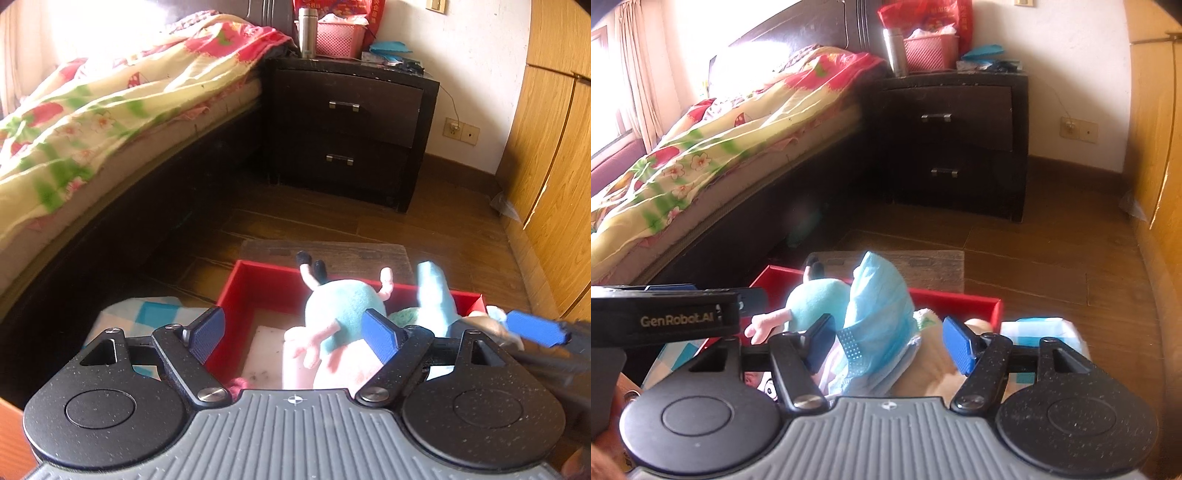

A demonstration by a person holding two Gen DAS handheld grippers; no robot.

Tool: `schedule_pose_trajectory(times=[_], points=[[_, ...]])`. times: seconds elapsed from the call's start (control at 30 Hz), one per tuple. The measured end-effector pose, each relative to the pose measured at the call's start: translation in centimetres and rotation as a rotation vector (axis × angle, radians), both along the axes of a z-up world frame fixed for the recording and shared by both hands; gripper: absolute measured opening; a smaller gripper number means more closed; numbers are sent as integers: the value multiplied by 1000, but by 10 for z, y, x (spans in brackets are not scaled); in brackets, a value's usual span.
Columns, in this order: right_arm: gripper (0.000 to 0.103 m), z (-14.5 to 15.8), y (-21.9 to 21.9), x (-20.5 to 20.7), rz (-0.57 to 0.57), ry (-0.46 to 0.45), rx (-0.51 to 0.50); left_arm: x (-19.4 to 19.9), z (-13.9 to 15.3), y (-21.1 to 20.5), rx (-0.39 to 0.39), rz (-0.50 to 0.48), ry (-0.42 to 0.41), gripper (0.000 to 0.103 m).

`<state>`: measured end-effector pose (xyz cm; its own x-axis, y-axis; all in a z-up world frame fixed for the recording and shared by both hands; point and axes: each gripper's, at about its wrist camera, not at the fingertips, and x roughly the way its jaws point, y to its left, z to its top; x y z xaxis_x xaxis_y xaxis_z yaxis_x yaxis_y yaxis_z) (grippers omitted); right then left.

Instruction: Organize soft objects

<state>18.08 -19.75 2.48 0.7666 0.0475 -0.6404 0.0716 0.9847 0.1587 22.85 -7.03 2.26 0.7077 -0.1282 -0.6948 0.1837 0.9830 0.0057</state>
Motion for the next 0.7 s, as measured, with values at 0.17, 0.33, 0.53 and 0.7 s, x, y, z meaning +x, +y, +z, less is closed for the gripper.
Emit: schedule_pose_trajectory(times=[0.17,0.33,0.53,0.7], points=[[42,19,-5,-16,-21,-24,-7,-17,14,4,20,1,-17,79],[42,38,-6,-36,-41,-45,-5,-38,35,12,11,7,-46,80],[42,62,6,-63,-23,-79,-28,-71,53,17,20,-10,-77,80],[43,78,18,-88,-13,-114,-41,-96,61,27,9,-7,-90,81]])
